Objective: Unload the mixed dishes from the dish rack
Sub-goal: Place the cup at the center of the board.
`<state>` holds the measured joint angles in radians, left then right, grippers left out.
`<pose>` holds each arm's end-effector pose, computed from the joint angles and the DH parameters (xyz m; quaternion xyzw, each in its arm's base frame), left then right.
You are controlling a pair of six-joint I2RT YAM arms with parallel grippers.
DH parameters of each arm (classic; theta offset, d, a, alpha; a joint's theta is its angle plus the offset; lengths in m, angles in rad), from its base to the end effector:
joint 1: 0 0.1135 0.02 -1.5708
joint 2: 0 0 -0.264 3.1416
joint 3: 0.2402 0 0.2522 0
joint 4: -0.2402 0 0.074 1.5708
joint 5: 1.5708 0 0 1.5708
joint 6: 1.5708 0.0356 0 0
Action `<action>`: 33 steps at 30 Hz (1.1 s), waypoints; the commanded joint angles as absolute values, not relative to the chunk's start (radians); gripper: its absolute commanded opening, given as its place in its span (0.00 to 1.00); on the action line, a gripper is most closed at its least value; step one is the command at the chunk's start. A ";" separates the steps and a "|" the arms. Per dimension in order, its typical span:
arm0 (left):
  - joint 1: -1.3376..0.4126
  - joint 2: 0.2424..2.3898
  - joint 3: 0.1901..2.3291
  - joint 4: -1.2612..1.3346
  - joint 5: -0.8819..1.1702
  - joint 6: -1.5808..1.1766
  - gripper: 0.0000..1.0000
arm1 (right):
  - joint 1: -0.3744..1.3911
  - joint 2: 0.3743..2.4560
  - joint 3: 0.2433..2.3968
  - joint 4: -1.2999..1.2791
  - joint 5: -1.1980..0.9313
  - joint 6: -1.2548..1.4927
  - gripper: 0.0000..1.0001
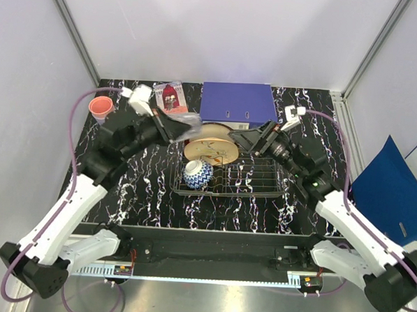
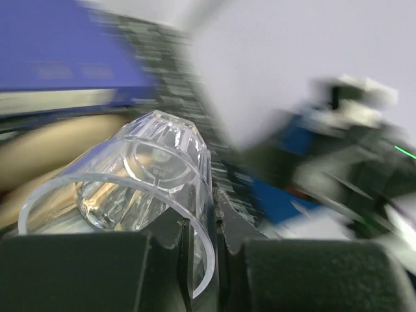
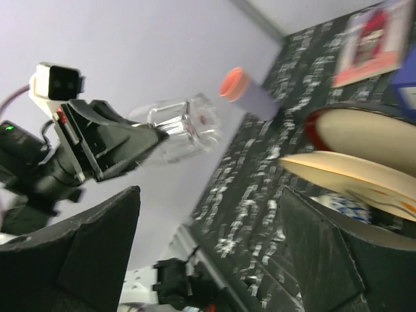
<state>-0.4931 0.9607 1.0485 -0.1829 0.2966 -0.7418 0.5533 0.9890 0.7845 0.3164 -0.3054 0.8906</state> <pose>0.1845 -0.1110 0.4009 0.0079 0.7385 -0.4743 0.4792 0.1937 0.1322 0.3551 -0.0012 0.6684 0.5630 0.4860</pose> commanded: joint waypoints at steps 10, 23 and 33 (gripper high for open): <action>-0.111 1.141 1.256 -0.925 -0.464 -0.583 0.00 | 0.551 0.867 0.830 -0.156 -0.006 0.677 0.95; 0.182 1.613 1.400 -0.907 -0.371 -0.604 0.00 | 0.551 0.802 0.756 -0.166 0.021 0.630 0.95; 0.274 1.804 1.486 -0.862 -0.336 -0.601 0.00 | 0.551 0.778 0.742 -0.207 0.054 0.594 0.95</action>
<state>0.2398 1.7687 1.4261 -0.8970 -0.3538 -0.6094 0.5533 0.7856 0.7456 -0.2050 0.0193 0.6247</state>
